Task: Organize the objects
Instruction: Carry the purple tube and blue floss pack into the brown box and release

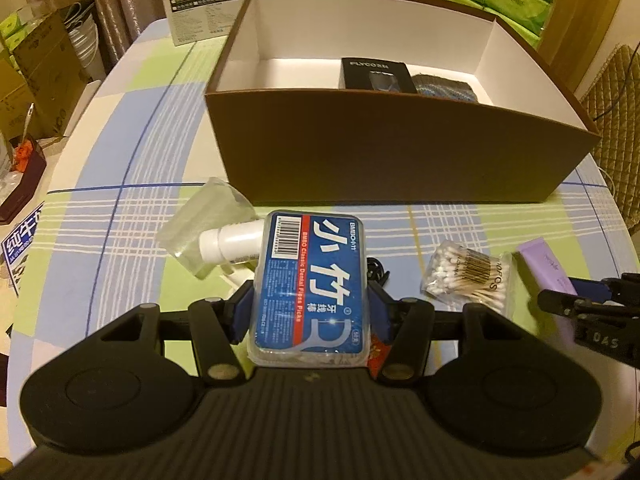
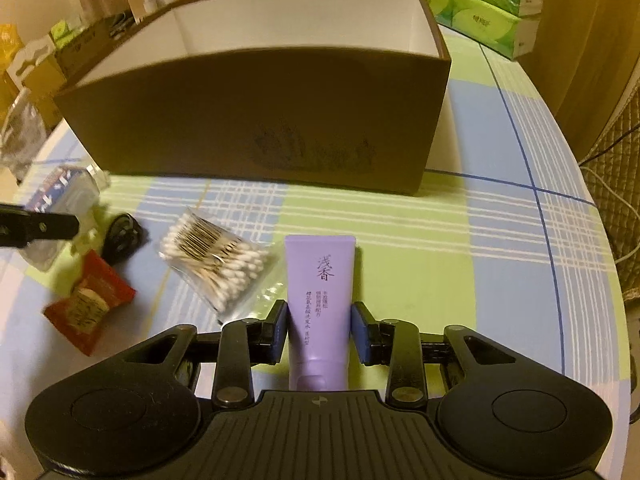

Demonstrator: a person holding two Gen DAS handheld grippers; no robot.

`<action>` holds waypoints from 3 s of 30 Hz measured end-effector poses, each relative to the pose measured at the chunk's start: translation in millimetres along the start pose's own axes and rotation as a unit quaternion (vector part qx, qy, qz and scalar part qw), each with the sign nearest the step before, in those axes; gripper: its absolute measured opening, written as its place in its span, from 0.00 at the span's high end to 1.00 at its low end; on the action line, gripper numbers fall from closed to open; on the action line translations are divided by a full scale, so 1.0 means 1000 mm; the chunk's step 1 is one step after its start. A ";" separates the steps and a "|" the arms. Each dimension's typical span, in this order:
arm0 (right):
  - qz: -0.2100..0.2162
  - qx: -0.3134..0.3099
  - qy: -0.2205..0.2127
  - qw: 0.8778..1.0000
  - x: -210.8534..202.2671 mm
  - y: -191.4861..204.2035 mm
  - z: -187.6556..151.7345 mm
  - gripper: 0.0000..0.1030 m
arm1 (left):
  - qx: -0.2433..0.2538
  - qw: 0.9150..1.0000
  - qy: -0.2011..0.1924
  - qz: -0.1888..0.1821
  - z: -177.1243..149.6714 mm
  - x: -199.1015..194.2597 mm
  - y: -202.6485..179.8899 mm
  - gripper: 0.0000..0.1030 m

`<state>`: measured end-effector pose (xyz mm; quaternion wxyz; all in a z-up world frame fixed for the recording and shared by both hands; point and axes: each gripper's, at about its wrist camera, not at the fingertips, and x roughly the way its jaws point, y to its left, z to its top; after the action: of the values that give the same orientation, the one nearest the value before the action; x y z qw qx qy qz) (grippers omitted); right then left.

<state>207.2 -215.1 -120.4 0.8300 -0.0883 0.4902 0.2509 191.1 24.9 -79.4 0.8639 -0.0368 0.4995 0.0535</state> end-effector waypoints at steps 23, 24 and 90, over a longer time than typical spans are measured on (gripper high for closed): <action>0.092 0.023 -0.090 0.991 -0.061 0.007 0.086 0.70 | 0.003 0.996 -0.087 -0.008 0.065 -0.045 0.011 0.48; 0.092 0.025 -0.095 0.991 -0.060 0.006 0.092 0.70 | 0.004 0.996 -0.091 -0.007 0.070 -0.044 0.011 0.48; -0.010 0.028 -0.077 0.997 0.036 -0.029 0.198 0.30 | 0.053 0.997 -0.049 0.024 0.180 0.073 -0.001 0.27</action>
<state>388.2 -150.8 -54.1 0.8699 -0.0504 0.4310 0.2344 382.5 48.6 -53.3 0.8864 0.0239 0.4597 0.0497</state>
